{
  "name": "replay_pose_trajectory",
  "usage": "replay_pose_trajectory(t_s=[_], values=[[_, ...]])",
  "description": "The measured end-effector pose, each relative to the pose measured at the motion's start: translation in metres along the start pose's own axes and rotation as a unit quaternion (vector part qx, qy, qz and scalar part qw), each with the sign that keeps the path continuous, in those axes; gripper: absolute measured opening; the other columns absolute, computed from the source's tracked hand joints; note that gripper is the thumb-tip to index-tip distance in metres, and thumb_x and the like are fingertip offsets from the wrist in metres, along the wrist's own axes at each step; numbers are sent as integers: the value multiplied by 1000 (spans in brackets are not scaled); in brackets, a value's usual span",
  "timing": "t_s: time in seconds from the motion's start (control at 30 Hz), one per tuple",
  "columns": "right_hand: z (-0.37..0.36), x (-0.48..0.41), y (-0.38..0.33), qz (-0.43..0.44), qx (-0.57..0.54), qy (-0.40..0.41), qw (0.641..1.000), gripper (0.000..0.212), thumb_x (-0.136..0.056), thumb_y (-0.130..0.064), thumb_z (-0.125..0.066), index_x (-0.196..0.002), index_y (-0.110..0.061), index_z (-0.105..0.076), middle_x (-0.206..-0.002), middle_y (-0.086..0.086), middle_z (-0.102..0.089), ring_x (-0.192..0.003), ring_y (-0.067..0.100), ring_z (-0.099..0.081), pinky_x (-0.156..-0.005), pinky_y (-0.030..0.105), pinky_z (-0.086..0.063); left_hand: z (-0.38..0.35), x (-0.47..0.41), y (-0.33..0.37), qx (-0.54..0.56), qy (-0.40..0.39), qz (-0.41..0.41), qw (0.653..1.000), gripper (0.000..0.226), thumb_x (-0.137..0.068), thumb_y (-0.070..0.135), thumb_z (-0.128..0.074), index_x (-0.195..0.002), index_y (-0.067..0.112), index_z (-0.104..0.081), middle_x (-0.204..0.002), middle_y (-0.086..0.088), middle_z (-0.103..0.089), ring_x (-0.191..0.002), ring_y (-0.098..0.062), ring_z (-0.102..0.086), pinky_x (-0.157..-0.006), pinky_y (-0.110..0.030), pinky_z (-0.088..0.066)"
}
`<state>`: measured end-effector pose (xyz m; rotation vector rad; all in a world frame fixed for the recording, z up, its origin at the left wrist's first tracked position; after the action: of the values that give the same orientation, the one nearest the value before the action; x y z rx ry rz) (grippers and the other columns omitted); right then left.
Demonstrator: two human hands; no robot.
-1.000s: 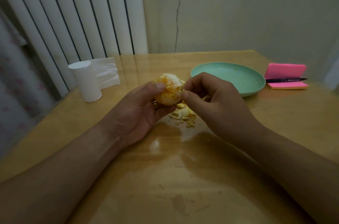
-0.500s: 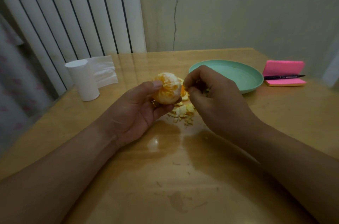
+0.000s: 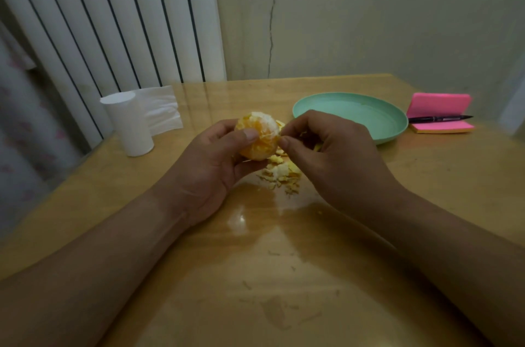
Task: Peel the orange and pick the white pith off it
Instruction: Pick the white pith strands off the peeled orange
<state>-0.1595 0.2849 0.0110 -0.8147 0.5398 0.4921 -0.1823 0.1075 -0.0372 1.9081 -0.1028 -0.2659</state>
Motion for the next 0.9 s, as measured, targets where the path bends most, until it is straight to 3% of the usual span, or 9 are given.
replay_pose_trajectory(t_s=[0.23, 0.37, 0.47, 0.67, 0.9], values=[[2, 1, -8, 23, 63, 11, 998, 5, -97, -29, -73, -101, -27, -74, -85, -17, -65, -78, 3, -61, -69, 26, -52, -2, 3, 5, -69, 29, -45, 996, 55, -86, 22, -75, -136, 5, -59, -120, -10, -78, -113, -26, -75, -91, -37, -61], [3, 1, -11, 35, 78, 26, 996, 5, -94, -27, -72, -93, -23, -70, -80, -13, -63, -72, 7, -58, -65, 35, -54, -2, 4, 5, -123, 30, -68, 990, 52, -90, 23, -80, -136, 10, -60, -124, -9, -76, -118, -29, -73, -97, -45, -59], [4, 1, -8, 17, 40, 29, 999, 6, -90, -27, -71, -89, -23, -67, -78, -11, -63, -73, 10, -59, -63, 36, -55, -4, 3, 4, -109, 22, -64, 992, 52, -89, 23, -75, -137, 10, -60, -124, -8, -76, -118, -28, -73, -95, -42, -60], [3, 0, 1, -39, -91, 21, 995, 14, -88, -16, -76, -80, -23, -66, -68, -7, -62, -61, 5, -54, -57, 15, -42, -10, 2, 2, -26, -21, -25, 999, 51, -92, 20, -67, -139, 2, -59, -123, -14, -74, -112, -26, -73, -89, -33, -61], [2, 0, 6, -66, -161, 15, 985, 9, -88, -13, -73, -81, -17, -69, -68, -3, -63, -60, 3, -51, -56, 20, -44, -12, 4, 1, 21, -41, 4, 999, 58, -94, 22, -64, -145, -2, -55, -133, -19, -68, -119, -29, -67, -92, -34, -62]])
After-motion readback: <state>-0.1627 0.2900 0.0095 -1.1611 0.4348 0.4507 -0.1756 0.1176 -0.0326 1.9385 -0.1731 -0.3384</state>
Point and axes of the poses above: each hand's wrist, its own x-axis away from the middle knuckle, its own z-axis out of the back of the hand, y = z × x, the point moved 8 cm from there along -x, towards the middle knuckle
